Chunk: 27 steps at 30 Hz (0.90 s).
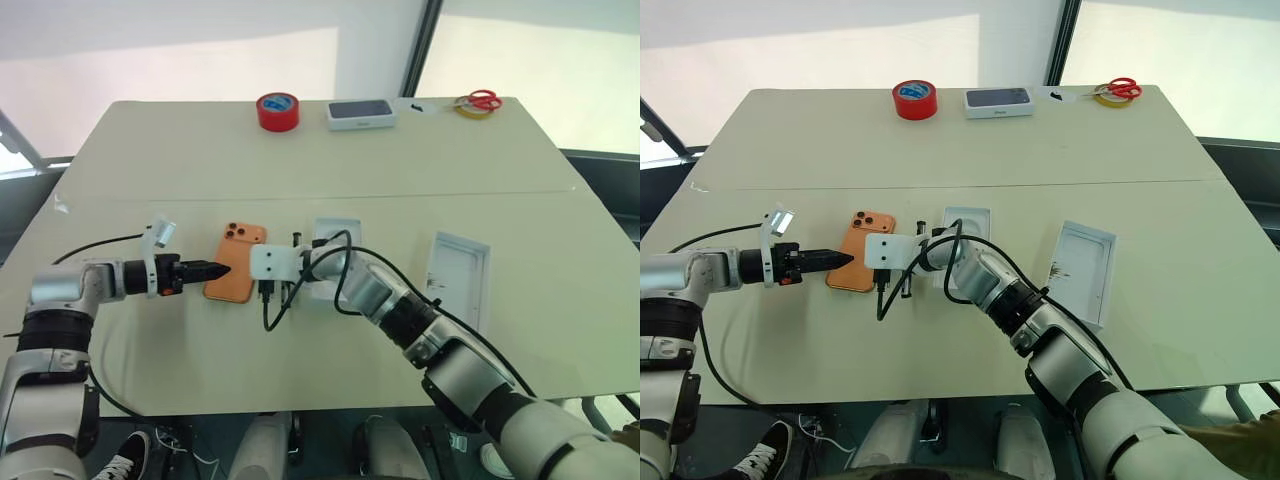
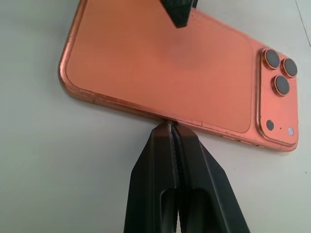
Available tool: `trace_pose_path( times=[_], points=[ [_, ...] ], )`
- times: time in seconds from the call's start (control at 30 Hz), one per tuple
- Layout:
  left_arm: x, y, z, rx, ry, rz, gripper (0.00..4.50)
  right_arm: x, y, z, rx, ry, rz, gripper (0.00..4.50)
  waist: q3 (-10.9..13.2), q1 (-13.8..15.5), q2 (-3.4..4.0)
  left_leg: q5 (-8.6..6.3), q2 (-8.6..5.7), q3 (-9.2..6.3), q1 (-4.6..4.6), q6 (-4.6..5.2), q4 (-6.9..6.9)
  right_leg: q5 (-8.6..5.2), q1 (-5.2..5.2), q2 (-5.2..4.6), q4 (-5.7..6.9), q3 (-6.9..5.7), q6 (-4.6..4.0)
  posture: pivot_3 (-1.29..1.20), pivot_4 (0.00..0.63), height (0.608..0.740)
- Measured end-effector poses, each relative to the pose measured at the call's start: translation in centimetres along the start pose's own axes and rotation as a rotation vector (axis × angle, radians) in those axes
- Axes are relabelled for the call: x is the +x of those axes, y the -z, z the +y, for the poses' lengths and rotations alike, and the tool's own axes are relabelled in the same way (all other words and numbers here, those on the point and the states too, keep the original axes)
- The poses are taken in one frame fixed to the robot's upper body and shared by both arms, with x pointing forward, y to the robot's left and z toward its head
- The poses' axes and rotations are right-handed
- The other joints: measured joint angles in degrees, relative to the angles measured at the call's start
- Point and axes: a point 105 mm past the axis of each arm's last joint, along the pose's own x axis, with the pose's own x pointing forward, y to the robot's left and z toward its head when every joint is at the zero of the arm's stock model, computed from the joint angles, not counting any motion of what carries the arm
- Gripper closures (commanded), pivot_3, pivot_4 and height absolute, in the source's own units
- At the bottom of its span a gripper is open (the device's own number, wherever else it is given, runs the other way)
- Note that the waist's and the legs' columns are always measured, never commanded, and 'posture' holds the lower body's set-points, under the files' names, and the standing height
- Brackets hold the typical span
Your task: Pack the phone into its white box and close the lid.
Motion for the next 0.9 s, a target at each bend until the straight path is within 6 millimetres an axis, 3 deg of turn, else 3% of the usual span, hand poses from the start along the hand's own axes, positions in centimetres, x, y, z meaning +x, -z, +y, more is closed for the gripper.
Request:
trace_pose_path(
  times=[0.17,0.33,0.43,0.53,0.77,0.9],
  points=[
    [1.3,-0.1,-1.2,-0.008,0.044,0.019,1.46,-0.1,0.1,-0.1,-0.003,0.002,0.0,4.41,0.0,0.06,-0.01,0.0,-0.03,-0.02,0.01,0.0,0.01,0.0,0.03,-0.02,0.0,0.02,0.0,0.0,0.15,0.735],
    [1.6,-0.2,-1.1,-0.046,0.051,0.009,1.46,-0.1,0.1,-0.1,-0.004,0.002,-0.001,4.41,0.0,-0.07,-0.01,0.0,-0.02,-0.03,0.01,0.0,0.01,0.0,0.02,0.0,0.0,0.03,0.0,0.0,0.15,0.735],
    [1.3,0.0,-0.7,-0.085,0.046,-0.007,2.38,-0.1,0.1,-0.1,-0.008,0.005,0.0,4.5,-0.01,-0.34,-0.02,0.0,0.0,-0.03,0.02,0.0,0.0,0.0,0.01,0.01,0.0,0.02,0.0,0.0,0.15,0.735],
    [1.3,0.4,-0.4,-0.143,0.06,-0.019,3.84,-0.1,0.2,-0.1,-0.007,0.006,0.0,4.5,-0.01,-0.55,-0.03,0.01,0.0,-0.02,0.02,0.0,-0.04,0.0,-0.01,0.01,0.0,0.03,0.0,0.0,0.15,0.735],
    [1.3,0.6,-0.3,-0.234,0.092,-0.052,3.84,-0.2,0.3,-0.2,-0.009,0.013,0.003,4.5,-0.03,-0.56,-0.05,0.03,0.04,-0.03,0.09,-0.04,-0.04,0.0,0.04,0.02,0.0,0.07,0.0,0.0,0.15,0.735],
    [1.4,0.6,-0.8,-0.29,0.137,-0.08,4.47,-0.5,0.5,-0.5,-0.001,0.028,0.0,4.5,-0.04,-0.42,-0.06,0.03,0.04,-0.03,0.12,-0.04,-0.04,0.0,0.08,-0.01,0.0,0.08,0.0,0.0,0.15,0.735]
  ],
)
